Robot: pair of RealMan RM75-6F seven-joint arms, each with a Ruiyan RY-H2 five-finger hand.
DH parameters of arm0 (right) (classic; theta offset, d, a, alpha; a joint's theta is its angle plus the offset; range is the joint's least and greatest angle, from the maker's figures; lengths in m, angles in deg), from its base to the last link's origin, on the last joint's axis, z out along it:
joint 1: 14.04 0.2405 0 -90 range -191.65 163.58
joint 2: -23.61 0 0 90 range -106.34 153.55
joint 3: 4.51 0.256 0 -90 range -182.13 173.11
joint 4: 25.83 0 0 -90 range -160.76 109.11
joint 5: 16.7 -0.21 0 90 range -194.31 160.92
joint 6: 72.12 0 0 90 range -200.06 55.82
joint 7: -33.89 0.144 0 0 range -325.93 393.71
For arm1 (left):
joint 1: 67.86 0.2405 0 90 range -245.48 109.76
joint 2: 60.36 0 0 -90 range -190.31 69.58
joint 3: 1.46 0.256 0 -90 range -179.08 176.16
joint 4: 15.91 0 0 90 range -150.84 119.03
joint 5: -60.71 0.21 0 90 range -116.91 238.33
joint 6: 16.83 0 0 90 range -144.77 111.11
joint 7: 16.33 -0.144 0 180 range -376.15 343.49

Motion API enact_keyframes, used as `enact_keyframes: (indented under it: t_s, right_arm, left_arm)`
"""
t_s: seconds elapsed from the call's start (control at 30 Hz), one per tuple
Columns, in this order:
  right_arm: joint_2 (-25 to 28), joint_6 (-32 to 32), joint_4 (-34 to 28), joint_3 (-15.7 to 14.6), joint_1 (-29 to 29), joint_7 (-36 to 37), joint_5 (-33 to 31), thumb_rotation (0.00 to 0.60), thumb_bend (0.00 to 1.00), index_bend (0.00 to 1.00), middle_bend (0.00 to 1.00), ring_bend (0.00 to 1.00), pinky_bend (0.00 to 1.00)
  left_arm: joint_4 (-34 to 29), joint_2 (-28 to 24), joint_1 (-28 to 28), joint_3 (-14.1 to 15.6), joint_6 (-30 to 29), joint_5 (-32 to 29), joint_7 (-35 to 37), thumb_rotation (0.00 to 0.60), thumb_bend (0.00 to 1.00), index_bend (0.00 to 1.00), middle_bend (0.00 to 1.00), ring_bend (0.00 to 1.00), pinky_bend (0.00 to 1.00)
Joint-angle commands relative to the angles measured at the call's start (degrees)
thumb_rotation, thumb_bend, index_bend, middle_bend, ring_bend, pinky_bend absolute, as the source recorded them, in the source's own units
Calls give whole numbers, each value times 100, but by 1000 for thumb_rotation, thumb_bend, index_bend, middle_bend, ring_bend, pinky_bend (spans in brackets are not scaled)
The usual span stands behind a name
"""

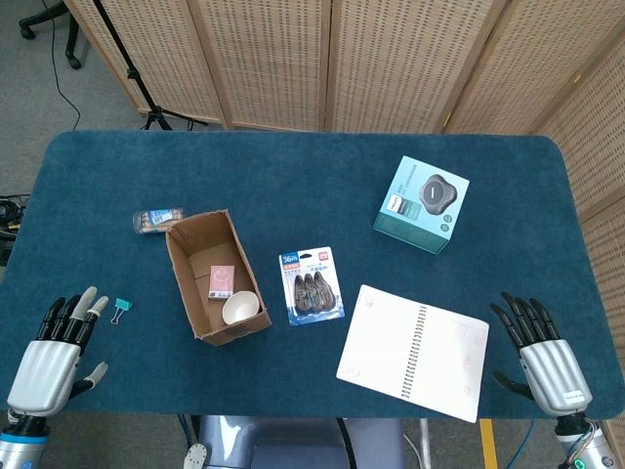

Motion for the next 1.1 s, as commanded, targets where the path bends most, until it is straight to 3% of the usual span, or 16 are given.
enact_keyframes:
  t_s: [0.03,1.1]
  right_arm:
    - [3,1,2,3,0,10,-6,600,144,19,0,0,0]
    - [24,32,-8,-13,-18,38,11,600,144,19,0,0,0]
  left_arm:
    - [-3,1,2,1,7,0,-19,600,191,0,0,0,0]
    - [-4,-1,27,-36,-4,-2,-33,600,194,0,0,0,0]
